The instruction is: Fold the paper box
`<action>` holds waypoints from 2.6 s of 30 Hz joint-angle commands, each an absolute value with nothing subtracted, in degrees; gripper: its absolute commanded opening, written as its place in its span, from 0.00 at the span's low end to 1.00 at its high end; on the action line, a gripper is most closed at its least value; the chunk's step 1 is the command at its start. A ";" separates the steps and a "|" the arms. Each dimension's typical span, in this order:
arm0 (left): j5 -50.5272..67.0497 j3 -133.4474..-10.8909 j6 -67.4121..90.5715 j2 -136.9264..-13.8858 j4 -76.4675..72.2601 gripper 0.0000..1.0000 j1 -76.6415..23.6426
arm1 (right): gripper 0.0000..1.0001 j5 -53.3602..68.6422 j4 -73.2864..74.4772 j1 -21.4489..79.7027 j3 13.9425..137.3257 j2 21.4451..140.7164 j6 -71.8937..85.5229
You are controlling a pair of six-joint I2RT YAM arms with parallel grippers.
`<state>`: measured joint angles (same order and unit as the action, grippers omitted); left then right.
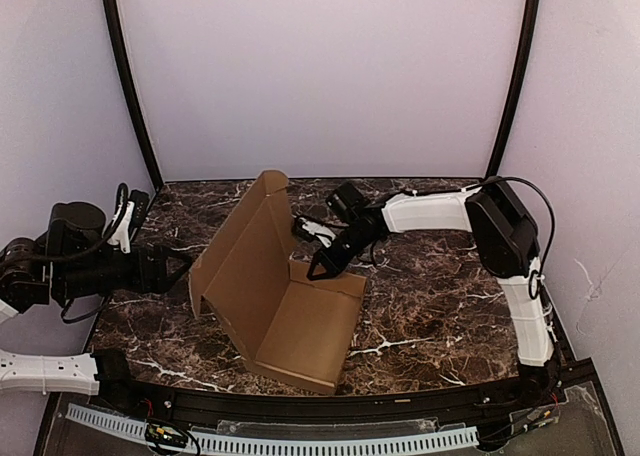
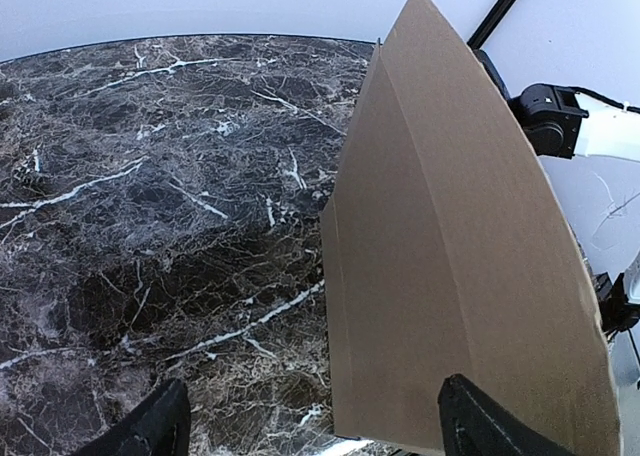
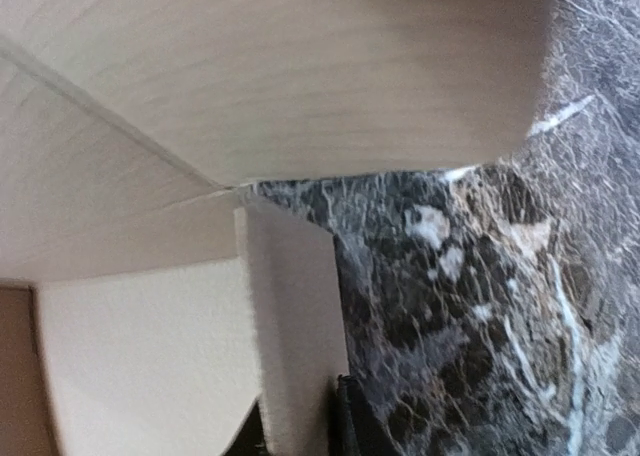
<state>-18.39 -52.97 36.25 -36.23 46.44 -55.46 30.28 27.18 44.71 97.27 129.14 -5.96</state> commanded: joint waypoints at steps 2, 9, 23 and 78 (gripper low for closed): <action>-18.77 -51.51 36.54 -35.12 47.11 0.85 -55.69 | 0.03 23.34 22.25 45.08 90.54 122.84 -2.41; -19.69 -49.49 36.07 -35.11 45.68 0.85 -55.64 | 0.00 11.43 13.66 45.11 79.47 115.48 10.26; -24.03 -44.56 30.87 -40.93 31.70 0.86 -55.70 | 0.00 -18.03 5.19 49.80 63.23 104.68 37.54; -12.97 -37.94 16.12 -56.25 6.82 0.25 -33.11 | 0.56 -20.58 16.70 46.35 53.49 75.31 23.17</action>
<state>-16.69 -35.77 16.97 -55.70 8.43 -35.81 -21.19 15.53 49.87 54.87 79.68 29.21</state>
